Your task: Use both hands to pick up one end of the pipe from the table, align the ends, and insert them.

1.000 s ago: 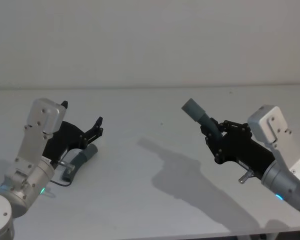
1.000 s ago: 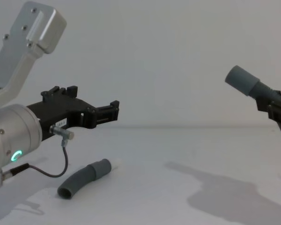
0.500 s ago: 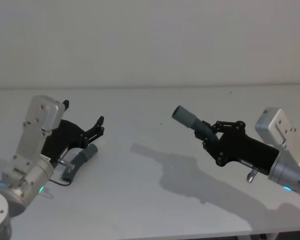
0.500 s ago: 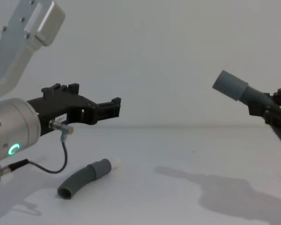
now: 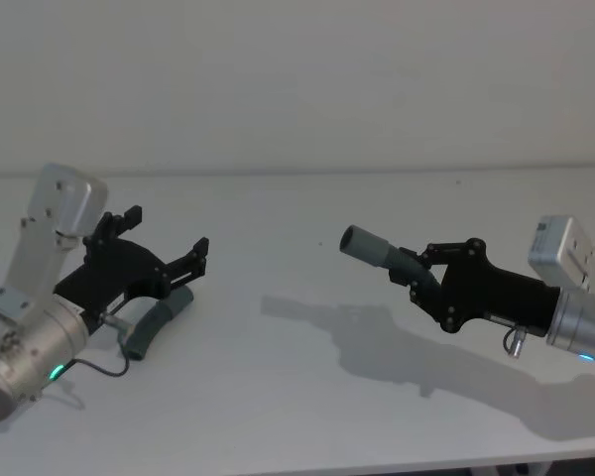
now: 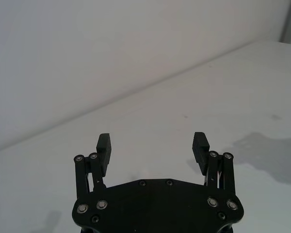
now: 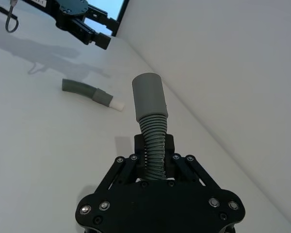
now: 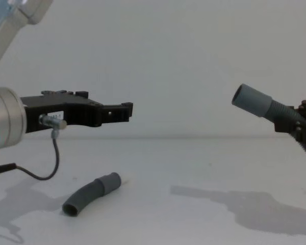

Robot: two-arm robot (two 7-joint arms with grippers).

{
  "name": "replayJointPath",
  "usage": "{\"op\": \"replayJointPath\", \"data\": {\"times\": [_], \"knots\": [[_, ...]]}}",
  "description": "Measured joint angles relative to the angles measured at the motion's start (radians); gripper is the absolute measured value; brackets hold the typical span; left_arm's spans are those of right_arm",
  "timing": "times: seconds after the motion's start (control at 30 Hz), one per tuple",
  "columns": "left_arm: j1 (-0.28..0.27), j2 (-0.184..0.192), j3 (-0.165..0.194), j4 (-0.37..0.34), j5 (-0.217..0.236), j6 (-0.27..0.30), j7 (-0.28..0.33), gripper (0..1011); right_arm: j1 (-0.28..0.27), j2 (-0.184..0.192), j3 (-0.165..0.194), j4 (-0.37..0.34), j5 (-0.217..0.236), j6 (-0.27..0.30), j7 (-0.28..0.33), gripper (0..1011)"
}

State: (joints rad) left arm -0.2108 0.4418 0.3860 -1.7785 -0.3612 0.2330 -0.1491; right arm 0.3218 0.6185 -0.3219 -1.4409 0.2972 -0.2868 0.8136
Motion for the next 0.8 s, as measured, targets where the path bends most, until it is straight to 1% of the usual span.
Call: {"op": "replayJointPath", "data": {"times": [0.07,0.1,0.17,0.27,0.4,0.63,0.8], "knots": [[0.002,0.007,-0.007,-0.01,-0.013,0.018,-0.012,1001,0.011,0.002,-0.004,0.017,0.006,-0.014,0.02,184],[0.005,0.017,-0.015,-0.022,-0.028,0.04,-0.024,1001,0.017,0.004,-0.007,0.026,0.009,-0.022,0.03,184],[0.008,0.024,-0.021,-0.031,-0.039,0.056,-0.033,1001,0.024,0.005,-0.009,0.034,0.011,-0.029,0.04,184],[0.018,0.044,-0.036,-0.05,-0.062,0.096,-0.052,1001,0.035,0.006,-0.013,0.048,0.016,-0.041,0.057,184],[0.031,0.057,-0.048,-0.063,-0.076,0.125,-0.062,1001,0.045,0.008,-0.017,0.063,0.022,-0.055,0.075,182],[0.048,0.071,-0.059,-0.067,-0.081,0.149,-0.066,1001,0.056,0.01,-0.021,0.078,0.028,-0.067,0.093,182],[0.047,0.072,-0.06,-0.046,-0.075,0.15,-0.069,1001,0.061,0.011,-0.022,0.084,0.03,-0.072,0.1,181]]}}
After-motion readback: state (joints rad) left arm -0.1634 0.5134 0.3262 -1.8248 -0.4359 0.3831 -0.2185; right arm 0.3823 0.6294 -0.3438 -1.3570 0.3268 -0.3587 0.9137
